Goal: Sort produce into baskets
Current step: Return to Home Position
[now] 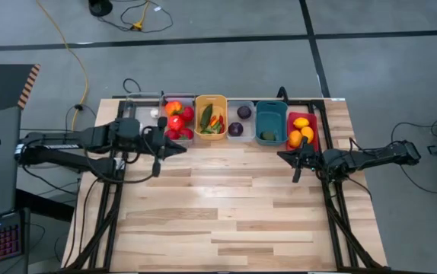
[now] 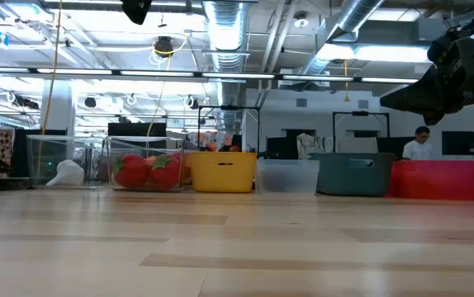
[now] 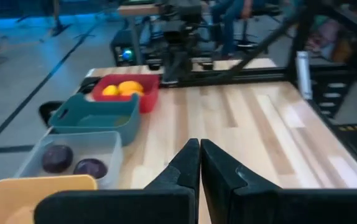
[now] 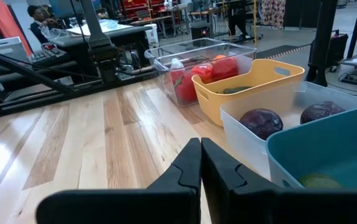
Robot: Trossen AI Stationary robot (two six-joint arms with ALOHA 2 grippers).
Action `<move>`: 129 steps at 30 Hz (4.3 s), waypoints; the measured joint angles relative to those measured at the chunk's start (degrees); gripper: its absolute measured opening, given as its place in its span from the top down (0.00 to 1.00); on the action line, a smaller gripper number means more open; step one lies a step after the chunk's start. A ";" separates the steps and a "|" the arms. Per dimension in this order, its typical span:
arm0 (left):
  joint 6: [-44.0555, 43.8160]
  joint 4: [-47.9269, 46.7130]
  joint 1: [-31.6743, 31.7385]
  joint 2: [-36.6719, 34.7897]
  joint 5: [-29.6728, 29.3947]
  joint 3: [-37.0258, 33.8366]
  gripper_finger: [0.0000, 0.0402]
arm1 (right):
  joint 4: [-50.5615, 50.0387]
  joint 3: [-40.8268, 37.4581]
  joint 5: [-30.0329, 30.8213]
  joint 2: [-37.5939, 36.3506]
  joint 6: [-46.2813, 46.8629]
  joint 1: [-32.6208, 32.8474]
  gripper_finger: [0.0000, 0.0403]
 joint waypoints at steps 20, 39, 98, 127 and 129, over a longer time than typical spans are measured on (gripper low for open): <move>-6.42 26.68 0.02 -31.42 1.02 -34.73 1.00 | 0.00 0.00 0.00 -0.02 0.00 0.00 0.91; -7.02 25.76 0.02 -51.46 3.77 -47.88 1.00 | -0.02 0.00 0.00 -0.01 0.00 -0.01 0.91; -7.24 15.66 -0.02 -51.59 2.33 -49.18 1.00 | 0.00 0.00 0.00 -0.02 0.00 -0.01 0.91; -7.24 15.71 -0.02 -51.59 2.33 -49.18 1.00 | 0.00 0.00 0.00 -0.01 0.00 -0.01 0.91; -7.24 15.71 -0.02 -51.59 2.33 -49.18 1.00 | -0.02 0.00 0.00 0.00 0.00 0.00 0.91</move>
